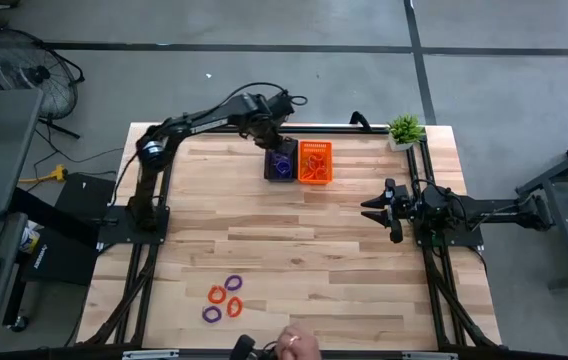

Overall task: Sort spring keychains
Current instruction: Put the top purple spring keychain in the black bin

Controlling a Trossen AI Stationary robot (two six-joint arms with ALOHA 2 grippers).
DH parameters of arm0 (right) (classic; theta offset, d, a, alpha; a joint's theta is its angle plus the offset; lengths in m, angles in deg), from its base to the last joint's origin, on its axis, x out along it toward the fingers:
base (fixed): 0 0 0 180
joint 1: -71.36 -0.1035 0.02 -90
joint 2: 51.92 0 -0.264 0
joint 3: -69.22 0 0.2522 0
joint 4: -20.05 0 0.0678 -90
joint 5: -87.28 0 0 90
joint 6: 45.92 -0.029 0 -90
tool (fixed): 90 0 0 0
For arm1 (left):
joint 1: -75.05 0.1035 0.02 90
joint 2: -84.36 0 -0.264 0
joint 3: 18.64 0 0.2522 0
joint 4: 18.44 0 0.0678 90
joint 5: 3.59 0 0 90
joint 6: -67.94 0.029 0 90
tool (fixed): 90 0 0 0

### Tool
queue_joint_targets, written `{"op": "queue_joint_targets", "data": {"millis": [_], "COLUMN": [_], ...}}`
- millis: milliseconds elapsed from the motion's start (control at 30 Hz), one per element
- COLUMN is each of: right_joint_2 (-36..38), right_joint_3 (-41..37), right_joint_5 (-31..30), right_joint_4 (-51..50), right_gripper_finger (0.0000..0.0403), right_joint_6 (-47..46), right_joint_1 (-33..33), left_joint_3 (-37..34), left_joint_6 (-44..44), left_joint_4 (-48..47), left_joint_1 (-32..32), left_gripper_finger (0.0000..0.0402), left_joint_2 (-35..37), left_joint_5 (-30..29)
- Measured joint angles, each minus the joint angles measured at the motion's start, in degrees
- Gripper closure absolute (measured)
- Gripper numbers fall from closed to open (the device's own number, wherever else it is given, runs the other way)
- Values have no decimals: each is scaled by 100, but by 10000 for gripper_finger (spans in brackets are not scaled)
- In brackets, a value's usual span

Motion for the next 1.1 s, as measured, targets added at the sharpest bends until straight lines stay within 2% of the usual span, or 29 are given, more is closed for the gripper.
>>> {"op": "queue_joint_targets", "data": {"millis": [233, 833, 933, 1100], "right_joint_2": [0, 0, 0, 0], "right_joint_3": [0, 0, 0, 0], "right_joint_5": [0, 0, 0, 2], "right_joint_4": [0, 0, 0, 0], "right_gripper_finger": [269, 269, 269, 269], "right_joint_6": [-1, -1, 1, 1], "right_joint_1": [1, 1, 0, 0], "left_joint_3": [731, 786, 786, 784], "left_joint_6": [193, 279, 306, 340], "left_joint_4": [-310, -467, -467, -467], "left_joint_1": [-15, -15, -15, -15], "left_gripper_finger": [373, 372, 359, 316], "left_joint_2": [-584, -630, -630, -630], "left_joint_5": [227, 257, 264, 266]}}
